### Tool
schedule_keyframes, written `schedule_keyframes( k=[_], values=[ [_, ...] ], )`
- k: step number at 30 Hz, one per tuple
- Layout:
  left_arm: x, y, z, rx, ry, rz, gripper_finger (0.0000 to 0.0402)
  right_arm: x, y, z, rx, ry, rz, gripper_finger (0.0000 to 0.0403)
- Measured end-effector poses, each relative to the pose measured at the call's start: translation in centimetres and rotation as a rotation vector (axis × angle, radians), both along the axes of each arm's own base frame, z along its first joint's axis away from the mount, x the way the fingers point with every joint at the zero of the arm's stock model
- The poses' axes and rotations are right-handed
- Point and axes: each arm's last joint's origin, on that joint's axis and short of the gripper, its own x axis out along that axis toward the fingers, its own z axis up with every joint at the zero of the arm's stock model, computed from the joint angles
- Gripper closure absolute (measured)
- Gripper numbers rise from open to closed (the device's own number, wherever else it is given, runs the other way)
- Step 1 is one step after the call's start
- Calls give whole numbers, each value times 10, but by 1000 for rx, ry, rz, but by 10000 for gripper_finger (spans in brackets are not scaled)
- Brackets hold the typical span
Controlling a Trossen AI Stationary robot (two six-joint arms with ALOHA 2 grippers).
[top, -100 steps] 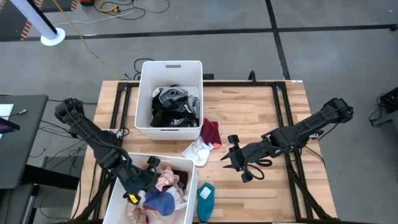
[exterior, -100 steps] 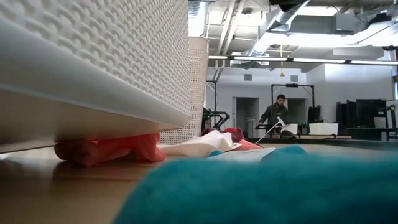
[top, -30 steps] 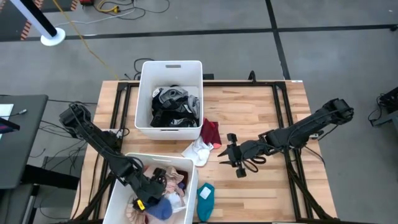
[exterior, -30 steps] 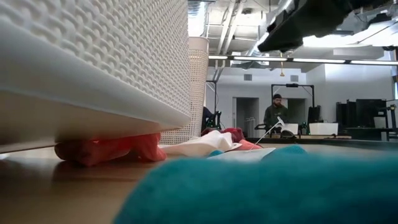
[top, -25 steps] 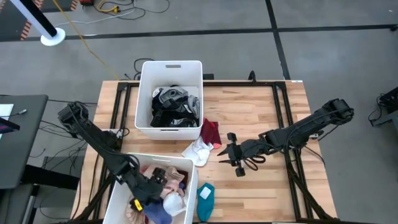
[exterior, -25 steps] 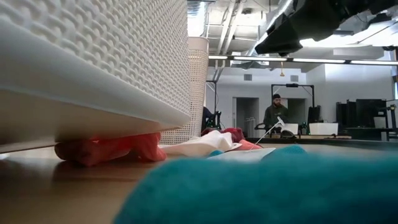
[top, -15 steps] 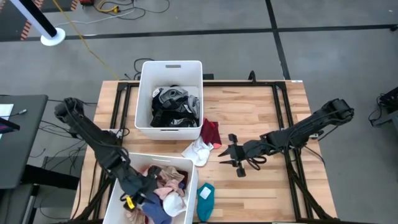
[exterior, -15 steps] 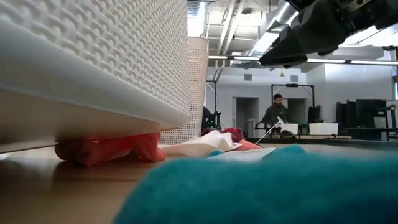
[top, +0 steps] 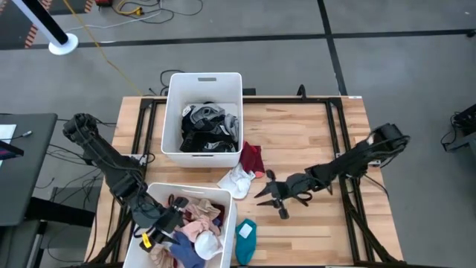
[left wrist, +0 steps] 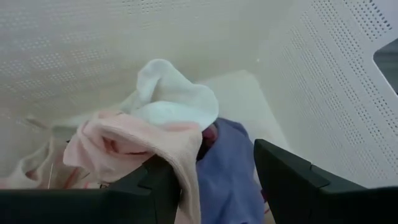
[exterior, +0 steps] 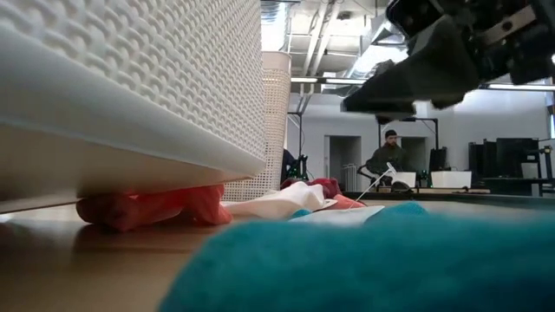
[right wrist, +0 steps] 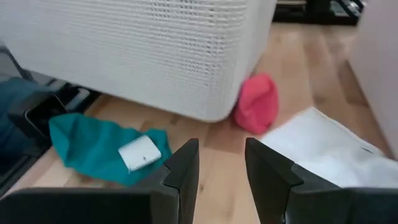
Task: Sort clothes
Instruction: Put the pink sock into the bottom white laundry bin, then put the white towel into the bottom white laundry bin
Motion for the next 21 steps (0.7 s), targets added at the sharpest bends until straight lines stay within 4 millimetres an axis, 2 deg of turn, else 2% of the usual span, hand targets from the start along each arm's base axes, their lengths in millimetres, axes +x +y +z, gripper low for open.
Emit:
schedule_keyframes(
  k=[4,8,14,21],
  values=[
    [0,1,0,20,-9,11,212,13,3,-18,-22,14,-2,257],
    [-4,8,2,100,21,75,212,29,1,-22,-45,12,-29,257],
    [-10,12,24,127,63,120,212,41,-7,-24,-94,7,-48,257],
    [-16,0,46,105,-75,7,212,46,-26,-25,-105,28,-109,257]
  ],
)
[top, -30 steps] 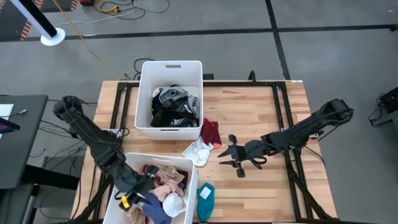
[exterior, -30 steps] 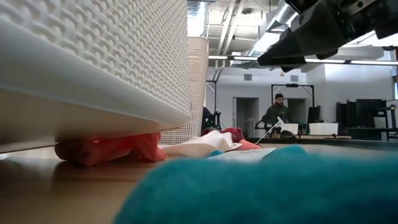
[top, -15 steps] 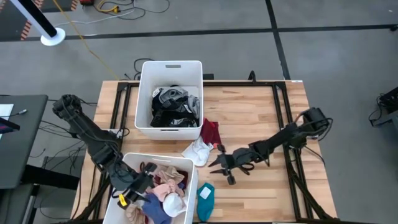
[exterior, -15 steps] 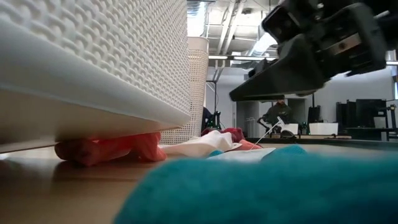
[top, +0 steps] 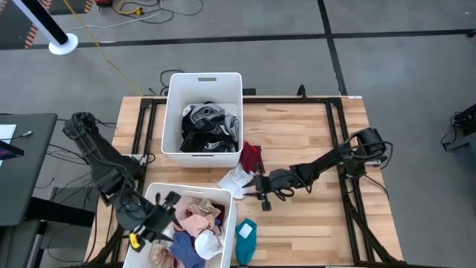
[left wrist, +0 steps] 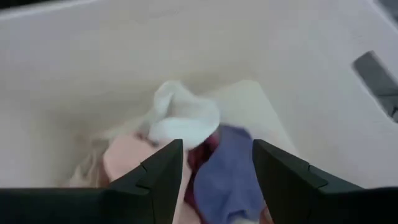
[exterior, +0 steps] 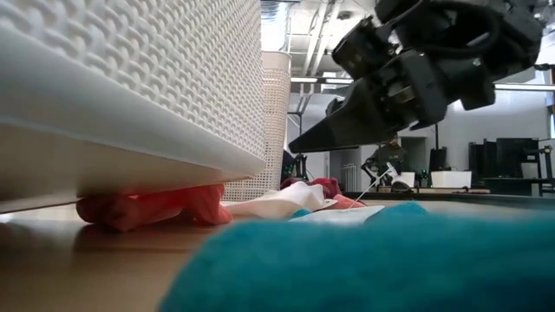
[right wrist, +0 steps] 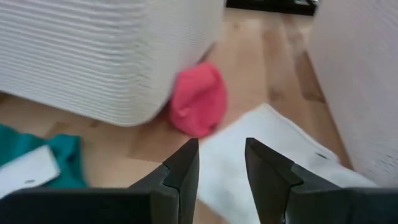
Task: Sort clothes
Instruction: Put the white towel into the bottom white laundry bin
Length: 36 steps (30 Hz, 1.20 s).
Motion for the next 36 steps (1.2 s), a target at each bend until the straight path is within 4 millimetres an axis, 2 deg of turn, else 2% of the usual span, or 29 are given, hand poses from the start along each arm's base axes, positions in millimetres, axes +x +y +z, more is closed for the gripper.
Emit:
schedule_keyframes(
  k=[7,19,23,27,31,36],
  values=[
    [0,-3,2,0,-45,-20,212,1,-14,-5,-4,57,-28,257],
    [2,-4,6,-2,-101,-12,212,-2,-15,-12,0,127,-34,257],
    [3,-4,6,-3,-107,-12,212,4,-18,-28,1,132,-48,257],
    [3,-4,6,-5,-108,-9,212,19,-20,-48,9,168,-67,259],
    [3,-4,6,-14,-101,2,212,31,-20,-60,10,233,-85,289],
    [3,-4,6,-19,-97,8,212,32,-18,-54,-22,285,-68,377]
  ],
)
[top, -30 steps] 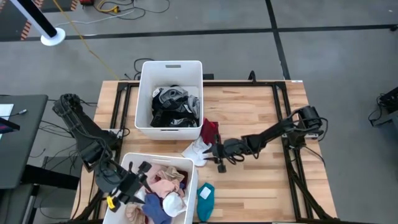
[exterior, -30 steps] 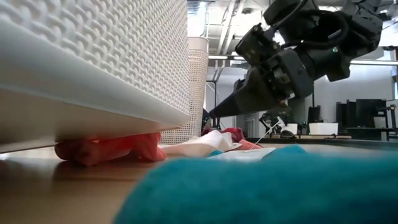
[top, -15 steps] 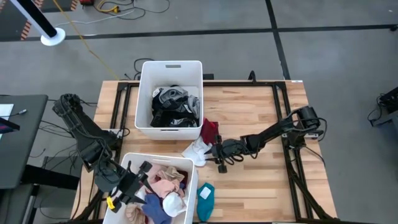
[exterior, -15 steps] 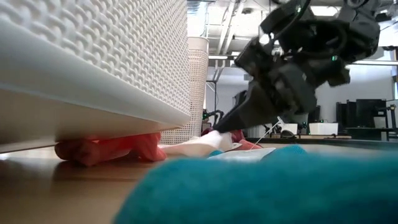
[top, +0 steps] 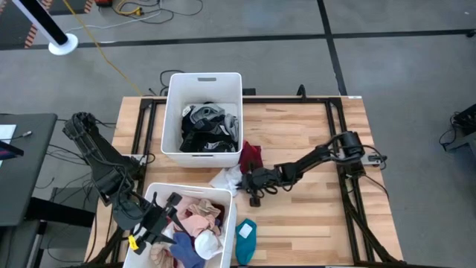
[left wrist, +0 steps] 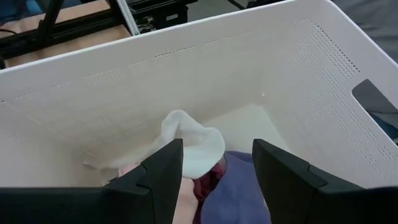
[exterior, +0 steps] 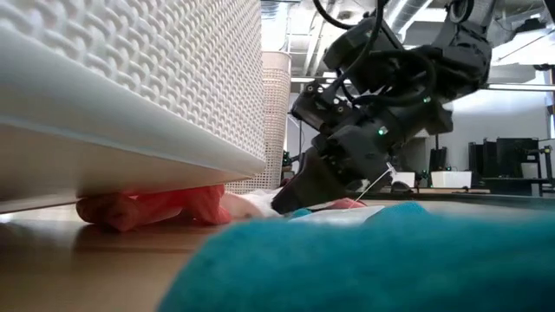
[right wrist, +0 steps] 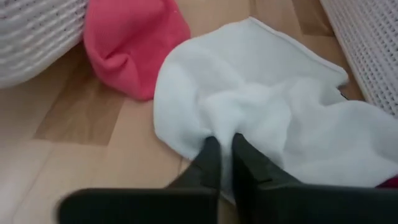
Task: Sort clothes
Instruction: Put the white towel into the bottom white laundry bin
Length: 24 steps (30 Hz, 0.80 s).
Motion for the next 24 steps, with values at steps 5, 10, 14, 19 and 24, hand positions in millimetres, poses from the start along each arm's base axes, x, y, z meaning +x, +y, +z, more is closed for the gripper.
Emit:
schedule_keyframes(
  k=[5,10,14,19,24],
  values=[
    [0,1,0,27,-19,11,212,-9,8,17,-22,35,36,391],
    [1,1,0,35,-25,14,212,-24,21,39,-77,91,48,400],
    [1,1,0,45,-34,20,212,-35,34,64,-113,62,55,401],
    [2,2,1,80,-66,45,212,-49,52,99,-145,-53,97,402],
    [2,2,2,99,-93,62,212,-65,65,135,-185,-190,121,402]
  ],
)
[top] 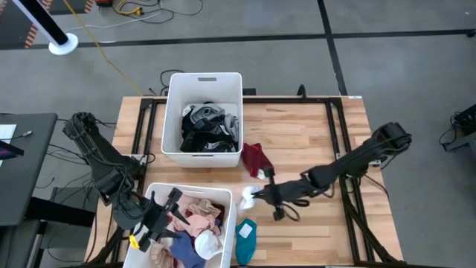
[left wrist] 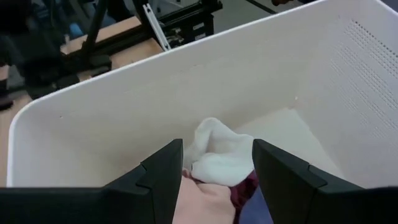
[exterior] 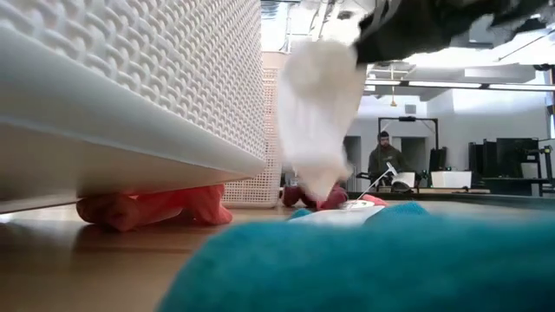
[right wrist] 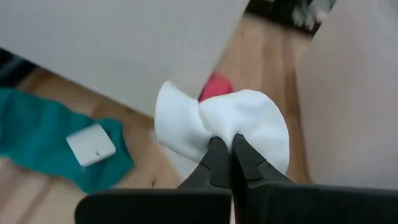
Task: Sort clothes
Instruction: Put the white towel into the bottom white laundry bin
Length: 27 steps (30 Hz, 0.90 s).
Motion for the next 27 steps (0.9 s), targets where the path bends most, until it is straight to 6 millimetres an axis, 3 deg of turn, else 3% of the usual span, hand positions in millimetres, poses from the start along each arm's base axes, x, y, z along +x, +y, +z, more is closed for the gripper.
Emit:
schedule_keyframes(
  k=[10,22,27],
  values=[
    [2,-1,5,14,-67,3,212,-28,11,49,-88,-213,25,403],
    [8,4,18,231,-307,202,212,-33,11,92,-210,-547,56,403],
    [14,8,24,248,-361,239,212,-32,6,109,-242,-707,76,403]
  ],
)
